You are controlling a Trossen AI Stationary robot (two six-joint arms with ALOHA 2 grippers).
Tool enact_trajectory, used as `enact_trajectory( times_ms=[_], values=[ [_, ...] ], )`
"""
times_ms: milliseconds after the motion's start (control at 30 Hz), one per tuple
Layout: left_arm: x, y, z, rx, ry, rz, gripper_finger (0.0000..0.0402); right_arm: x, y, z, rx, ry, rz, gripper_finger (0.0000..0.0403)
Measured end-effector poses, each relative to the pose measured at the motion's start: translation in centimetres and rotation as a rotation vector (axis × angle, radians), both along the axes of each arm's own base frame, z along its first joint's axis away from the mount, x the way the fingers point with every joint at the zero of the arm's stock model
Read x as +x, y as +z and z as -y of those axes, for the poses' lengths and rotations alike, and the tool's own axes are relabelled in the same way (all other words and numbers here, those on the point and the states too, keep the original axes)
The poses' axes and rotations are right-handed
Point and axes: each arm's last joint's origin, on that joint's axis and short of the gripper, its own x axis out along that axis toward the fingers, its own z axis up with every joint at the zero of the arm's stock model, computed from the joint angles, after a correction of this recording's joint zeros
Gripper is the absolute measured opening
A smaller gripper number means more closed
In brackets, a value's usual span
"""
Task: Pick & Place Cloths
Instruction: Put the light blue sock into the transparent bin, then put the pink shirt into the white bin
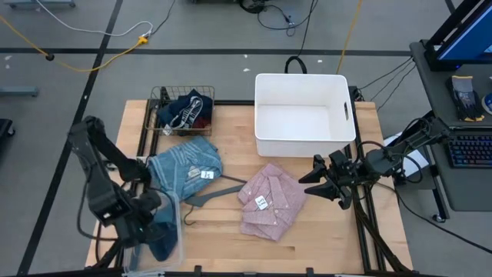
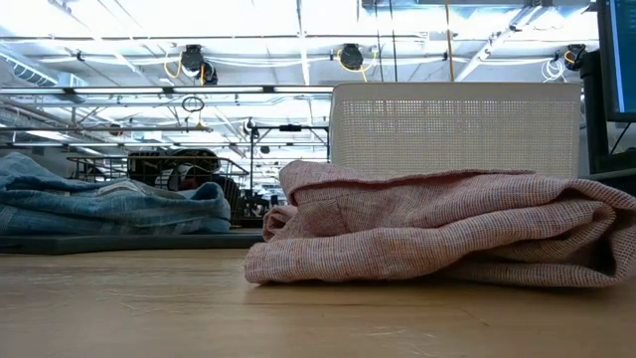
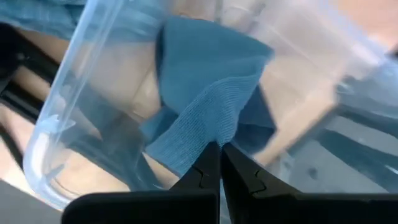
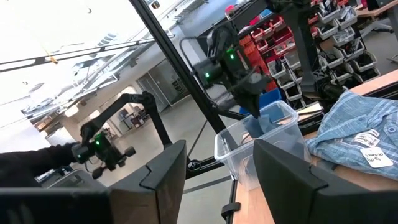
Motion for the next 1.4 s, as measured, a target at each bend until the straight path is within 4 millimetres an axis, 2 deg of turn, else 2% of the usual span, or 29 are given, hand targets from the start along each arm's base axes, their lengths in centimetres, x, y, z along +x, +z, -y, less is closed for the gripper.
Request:
enact_trajectory(
  times_ms=[133, 367, 500, 733, 867, 1067, 1233, 1400],
  values=[
    [0.2, -1.2, 0.2, 0.020, 0.005, -0.011, 0.0000, 0.0, 0.0, 0.0, 0.024, 0.003, -0.007, 0.0183],
    [0.6, -1.3, 0.6, 0.020, 0.009, 0.063, 0.0027, 0.0, 0.0, 0.0, 0.031, 0.004, -0.009, 0.0183],
    [0.9, -1.2, 0.8, 0.010, 0.003, 0.119, 0.0067, 0.0, 0.0, 0.0, 0.013, 0.002, -0.004, 0.0183],
    [1.2, -1.0, 1.4, -0.067, -0.015, 0.134, 0.0162, 0.5, -0.4, -0.3, -0.038, 0.007, -0.014, 0.0183],
    [1.3, -0.5, 1.8, -0.127, 0.002, 0.142, 0.0194, 1.1, -0.9, -0.8, -0.107, 0.042, -0.016, 0.0183],
    [2.0, 1.8, 1.7, -0.030, 0.060, 0.435, 0.0200, 2.3, -2.0, -1.5, -0.306, 0.034, -0.012, 0.0183],
    [2.6, 3.8, 1.4, 0.075, 0.067, 0.656, 0.0200, 3.1, -2.8, -1.9, -0.404, 0.038, -0.024, 0.0183],
    [2.8, 5.3, 1.1, 0.163, 0.072, 0.801, 0.0200, 3.9, -2.5, -2.4, -0.525, 0.056, -0.079, 0.0183]
  ],
)
